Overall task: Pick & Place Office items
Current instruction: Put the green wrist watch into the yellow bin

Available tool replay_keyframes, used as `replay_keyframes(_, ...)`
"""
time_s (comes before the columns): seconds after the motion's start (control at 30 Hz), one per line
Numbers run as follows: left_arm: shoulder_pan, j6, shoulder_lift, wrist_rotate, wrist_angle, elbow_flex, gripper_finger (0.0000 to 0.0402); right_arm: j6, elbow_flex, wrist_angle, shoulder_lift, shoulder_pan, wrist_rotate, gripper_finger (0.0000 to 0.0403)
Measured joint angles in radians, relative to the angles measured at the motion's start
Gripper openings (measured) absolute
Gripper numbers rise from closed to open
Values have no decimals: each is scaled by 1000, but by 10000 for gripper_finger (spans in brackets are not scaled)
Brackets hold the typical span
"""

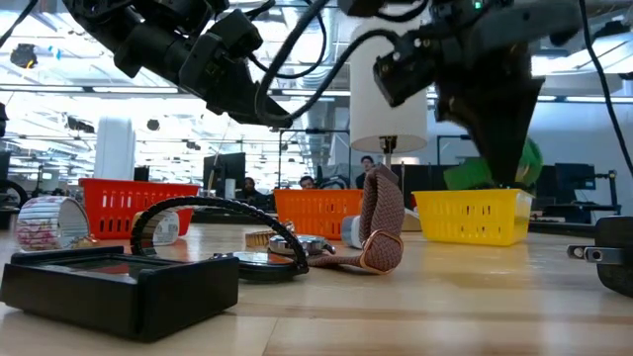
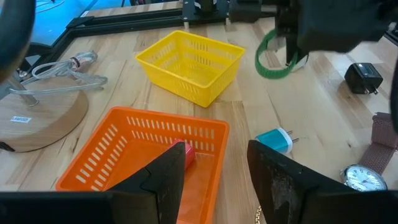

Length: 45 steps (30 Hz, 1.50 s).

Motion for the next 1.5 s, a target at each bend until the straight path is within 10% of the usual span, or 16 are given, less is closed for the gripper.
replay_keyframes(0.47,0,0,0,3,0,0,167,34,-163,-47,-304,-86,181,8)
replay_keyframes(0.77,0,0,0,2,0,0,167,-77,-464,262,-514,-239,184,6)
replay_keyframes(1.5,0,0,0,-1,12,0,167,-176,-553,334,-232,-362,80,26)
